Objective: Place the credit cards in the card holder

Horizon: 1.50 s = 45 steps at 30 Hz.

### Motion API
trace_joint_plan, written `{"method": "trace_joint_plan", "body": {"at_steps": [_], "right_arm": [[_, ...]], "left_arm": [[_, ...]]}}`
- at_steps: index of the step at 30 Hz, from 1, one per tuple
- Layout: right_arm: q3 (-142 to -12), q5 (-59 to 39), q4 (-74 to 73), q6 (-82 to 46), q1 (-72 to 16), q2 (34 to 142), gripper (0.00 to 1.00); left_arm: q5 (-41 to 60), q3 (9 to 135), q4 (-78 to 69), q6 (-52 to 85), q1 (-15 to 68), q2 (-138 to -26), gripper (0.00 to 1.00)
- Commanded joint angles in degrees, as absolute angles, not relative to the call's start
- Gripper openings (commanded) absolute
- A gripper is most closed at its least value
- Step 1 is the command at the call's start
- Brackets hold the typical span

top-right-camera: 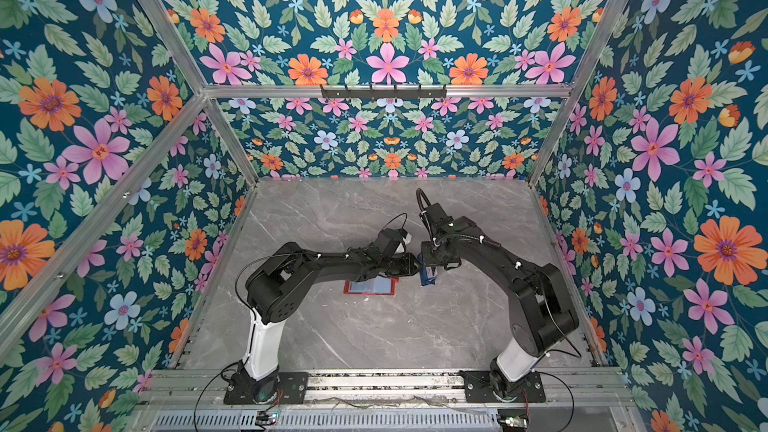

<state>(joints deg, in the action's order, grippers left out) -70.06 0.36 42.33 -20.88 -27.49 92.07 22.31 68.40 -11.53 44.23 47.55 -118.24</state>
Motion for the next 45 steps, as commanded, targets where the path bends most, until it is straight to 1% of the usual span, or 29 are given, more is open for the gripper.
{"method": "trace_joint_plan", "body": {"at_steps": [1,4,7,16,21,30,35,36,41,43,45], "right_arm": [[-69.1,-1.9,40.9,-21.9,-27.4,90.4,0.0],[-68.1,-4.0,39.6,-22.7,-27.2,88.9,0.0],[-67.0,-5.5,38.3,-23.2,-27.1,87.5,0.0],[-63.0,-14.7,30.8,-24.5,-27.1,85.5,0.0],[-60.0,-22.0,23.8,-27.0,-27.4,86.5,0.0],[-59.6,-29.1,16.0,-29.7,-30.2,91.5,0.0],[-60.3,-30.8,13.5,-30.9,-31.4,94.5,0.0],[-60.6,-30.8,13.4,-31.0,-31.7,96.8,0.0],[-61.7,-32.5,11.8,-31.6,-32.7,100.1,0.0],[-62.0,-33.0,11.3,-31.9,-32.9,101.1,0.0],[-62.3,-33.5,10.9,-32.1,-33.1,102.0,0.0]], "left_arm": [[23.0,69.1,-8.8,42.1,47.5,-117.0,0.36],[23.5,69.3,-8.7,41.0,47.5,-115.2,0.4],[22.3,68.7,-7.9,39.9,47.5,-112.5,0.41],[7.0,61.3,-0.1,36.4,46.8,-99.4,0.39],[3.4,55.1,2.4,35.6,44.0,-92.6,0.38],[4.5,42.6,2.4,35.8,35.5,-82.4,0.33],[9.7,38.0,-0.3,36.3,30.5,-80.9,0.27],[10.4,37.4,-1.1,36.6,29.8,-80.9,0.25],[14.8,35.9,-5.4,37.5,27.8,-83.3,0.15],[16.1,35.8,-6.5,37.9,27.4,-84.3,0.08],[16.6,35.3,-7.7,38.7,27.3,-85.1,0.07]]}}
